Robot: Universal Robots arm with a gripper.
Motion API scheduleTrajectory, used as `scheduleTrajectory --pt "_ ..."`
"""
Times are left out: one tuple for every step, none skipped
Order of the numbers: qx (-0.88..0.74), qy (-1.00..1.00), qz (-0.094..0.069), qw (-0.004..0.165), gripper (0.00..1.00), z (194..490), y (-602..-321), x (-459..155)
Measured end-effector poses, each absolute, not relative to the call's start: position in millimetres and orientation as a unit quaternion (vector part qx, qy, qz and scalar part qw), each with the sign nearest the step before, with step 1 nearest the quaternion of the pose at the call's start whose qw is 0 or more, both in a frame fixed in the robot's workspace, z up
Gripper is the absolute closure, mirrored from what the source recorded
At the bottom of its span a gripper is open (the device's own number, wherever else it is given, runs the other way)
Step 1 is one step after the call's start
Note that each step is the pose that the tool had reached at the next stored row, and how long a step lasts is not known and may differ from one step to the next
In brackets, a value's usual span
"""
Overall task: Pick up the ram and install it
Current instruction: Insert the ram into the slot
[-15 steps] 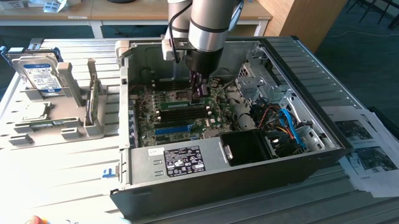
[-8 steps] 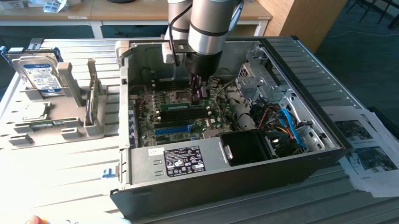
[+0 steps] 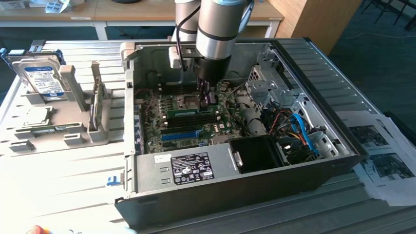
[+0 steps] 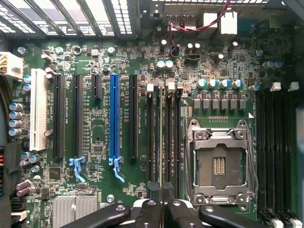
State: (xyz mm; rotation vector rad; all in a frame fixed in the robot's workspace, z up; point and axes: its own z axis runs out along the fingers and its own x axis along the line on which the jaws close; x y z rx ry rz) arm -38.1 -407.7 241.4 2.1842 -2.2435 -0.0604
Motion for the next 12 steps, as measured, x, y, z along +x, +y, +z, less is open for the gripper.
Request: scheduleTrajectory --pt "0.697 -0.716 -0.019 0.005 0.88 241.4 -407.7 -38.1" --pt "0.697 -0.716 -0.019 0.005 0.88 241.4 -407.7 -38.1" --pt "0.697 -0.716 -0.019 0.005 0.88 241.4 -407.9 -38.1" --pt "0.697 -0.716 -0.019 0.005 0.88 241.3 -408.2 -38.1" --pt "0.697 -0.716 -0.019 0.005 0.88 241.3 -408.6 -38.0" --pt "0.697 -0.716 -0.019 0.005 0.88 241.4 -409.0 -37.9" --pt "0.697 -0.716 -0.019 0.005 0.88 241.4 -409.4 -37.9" --pt "0.697 -0.716 -0.019 0.005 0.88 241.4 -409.9 -37.8" --pt "0.697 -0.716 -0.019 0.005 0.88 241.4 -410.3 -37.7" --pt "0.697 -0.716 -0.019 0.005 0.88 241.4 -410.8 -37.7" --pt "0.697 -0.716 -0.019 0.005 0.88 241.4 -411.3 -37.6" --pt "0.697 -0.716 -0.019 0.005 0.88 241.4 -411.8 -37.6"
